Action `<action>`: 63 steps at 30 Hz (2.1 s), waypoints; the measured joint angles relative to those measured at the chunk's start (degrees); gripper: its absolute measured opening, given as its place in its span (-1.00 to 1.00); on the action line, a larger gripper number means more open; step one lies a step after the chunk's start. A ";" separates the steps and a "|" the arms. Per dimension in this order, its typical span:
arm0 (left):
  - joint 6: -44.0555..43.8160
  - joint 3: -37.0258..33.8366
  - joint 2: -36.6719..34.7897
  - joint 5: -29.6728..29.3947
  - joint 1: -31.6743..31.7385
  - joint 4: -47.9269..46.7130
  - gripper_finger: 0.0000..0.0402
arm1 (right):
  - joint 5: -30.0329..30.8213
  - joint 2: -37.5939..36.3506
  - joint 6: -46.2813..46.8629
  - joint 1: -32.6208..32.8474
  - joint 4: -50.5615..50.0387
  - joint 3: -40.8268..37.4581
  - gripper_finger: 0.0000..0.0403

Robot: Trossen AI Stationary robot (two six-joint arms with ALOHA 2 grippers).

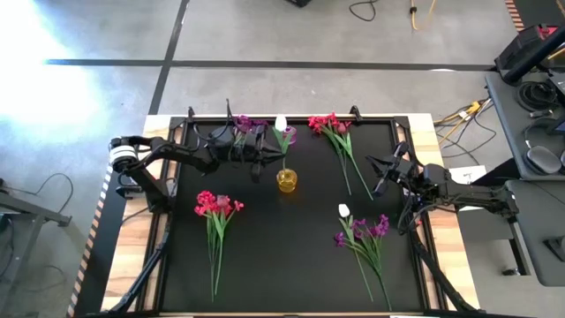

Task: Sort flowers into vase by color
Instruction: Put the top white tulip into the yellow vase, then put the top red tulip into the violet vase

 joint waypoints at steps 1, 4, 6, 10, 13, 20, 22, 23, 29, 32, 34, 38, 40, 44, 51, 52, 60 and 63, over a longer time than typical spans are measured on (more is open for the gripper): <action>0.24 -0.17 0.00 -0.02 0.00 0.02 -1.00 | 0.00 0.00 0.38 0.00 0.00 0.00 -0.94; 0.88 -0.28 0.00 -0.01 0.00 -0.40 -1.00 | 0.00 0.00 0.85 0.00 -0.02 0.00 -0.94; 0.98 -0.13 0.30 0.00 0.00 -0.48 -1.00 | 0.00 0.00 0.86 0.00 -0.02 0.00 -0.94; 0.98 -0.09 1.92 -0.02 0.00 -0.40 -0.92 | -0.02 0.00 1.67 0.00 -0.04 0.00 -0.94; 0.80 0.22 3.43 0.02 -0.01 -0.68 -0.81 | -0.04 0.00 2.39 0.00 -0.04 0.00 -0.94; 2.06 1.14 4.10 0.94 -1.07 -0.48 -0.49 | -0.13 -0.01 2.41 0.02 -0.04 0.00 -0.94; 2.37 1.19 3.74 1.01 -1.14 -0.49 -0.41 | -0.13 0.00 2.39 0.01 -0.04 -0.01 -0.94; 2.41 1.31 3.66 1.01 -1.13 -0.38 -0.37 | -0.11 0.00 2.40 0.01 -0.04 0.00 -0.94; 4.91 1.17 2.96 0.98 -1.07 -0.54 -0.22 | -0.46 -0.01 3.89 0.02 -0.44 -0.01 -0.94; 7.26 0.16 0.92 0.60 -0.70 -0.09 -0.23 | -0.66 0.28 6.44 0.02 -2.25 0.00 -0.94; 7.50 -0.87 -0.75 0.02 -0.07 0.35 -0.25 | -0.25 1.05 9.33 0.02 -3.17 0.01 -0.94; 7.36 -4.69 -4.40 -0.10 1.53 3.78 -0.36 | 1.14 5.22 15.20 0.01 -7.94 1.73 -0.94; 6.26 -7.54 -5.44 -0.61 2.72 7.90 -0.43 | 2.15 8.64 16.08 0.00 -8.63 3.23 -0.94; 0.97 -13.34 -6.33 -3.02 5.59 20.56 -0.56 | 6.14 17.77 17.82 0.00 -10.49 8.36 -0.91; 0.41 -21.10 -6.40 -4.74 8.30 25.99 -0.62 | 16.59 37.82 30.04 -1.93 -25.34 21.65 -0.58; 0.58 -21.65 -6.43 -5.60 8.43 25.97 -0.62 | 16.52 40.98 32.70 -3.11 -28.79 24.14 -0.51; 2.22 -22.10 -6.51 -7.02 8.52 26.03 -0.63 | 1.48 62.91 39.76 -17.38 -44.84 39.76 -0.16; 2.65 -22.36 -6.51 -7.02 8.52 26.01 -0.63 | -6.62 66.86 36.25 -23.22 -43.46 40.47 -0.16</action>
